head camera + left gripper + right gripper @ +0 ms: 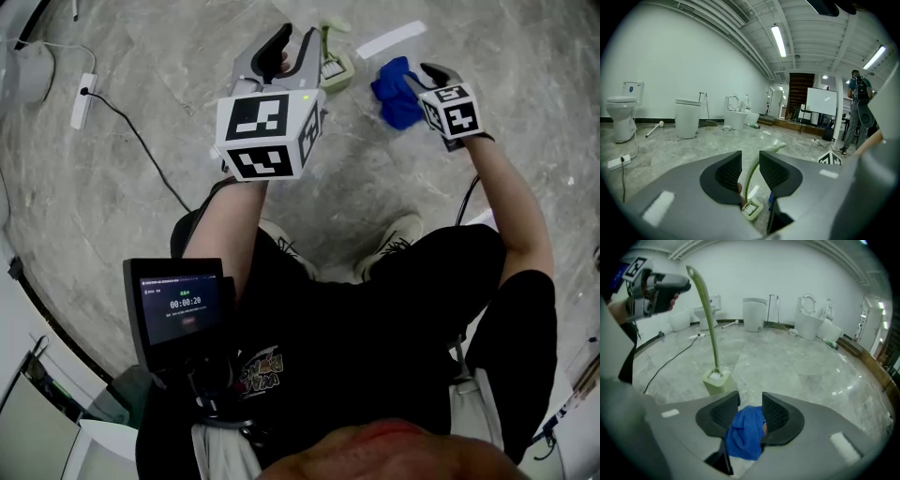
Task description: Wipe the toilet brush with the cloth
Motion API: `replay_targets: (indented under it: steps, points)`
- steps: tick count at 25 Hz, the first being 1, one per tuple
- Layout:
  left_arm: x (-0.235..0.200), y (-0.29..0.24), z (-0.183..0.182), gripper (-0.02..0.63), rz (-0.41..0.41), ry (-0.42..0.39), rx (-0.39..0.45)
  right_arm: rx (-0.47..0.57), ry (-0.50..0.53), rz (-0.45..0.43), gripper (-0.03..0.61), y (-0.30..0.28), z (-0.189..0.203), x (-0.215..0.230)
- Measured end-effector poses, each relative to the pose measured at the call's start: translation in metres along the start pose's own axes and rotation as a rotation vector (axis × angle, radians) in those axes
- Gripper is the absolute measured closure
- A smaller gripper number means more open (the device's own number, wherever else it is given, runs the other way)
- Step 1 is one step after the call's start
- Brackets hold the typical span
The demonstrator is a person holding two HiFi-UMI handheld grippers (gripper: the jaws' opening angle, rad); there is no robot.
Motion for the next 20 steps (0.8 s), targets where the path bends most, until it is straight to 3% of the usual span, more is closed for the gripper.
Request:
replay_targets:
  steps: [1, 5, 9, 16, 20]
  points:
    - [0.0, 0.0, 0.0, 0.496, 0.002, 0.0, 0.001, 0.057, -0.005, 0.01, 0.431, 0.012, -0.016, -0.002]
    - [0.0, 0.001, -0.001, 0.495, 0.0, 0.011, 0.0, 0.263, 0.024, 0.01, 0.442, 0.056, -0.088, -0.023]
    - [0.006, 0.005, -0.012, 0.496, -0.005, 0.051, 0.023, 0.385, -0.012, 0.017, 0.477, 0.088, -0.142, -0.033]
    - [-0.013, 0.016, -0.004, 0.497, -0.05, 0.228, -0.031, 0.408, -0.085, 0.027, 0.485, 0.09, -0.176, -0.049]
    - [-0.035, 0.043, 0.019, 0.503, -0.09, 0.151, -0.04, 0.404, -0.214, 0.015, 0.488, 0.086, -0.173, -0.078]
Point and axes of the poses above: the fingertips, and each gripper's own axes: y backward along the fingers, x to its right, z out of its underside, the point moved 5 cm from there along y, backward along the fingers, and after that the axes turned 6 degrees about x, right-handed, at the moved point
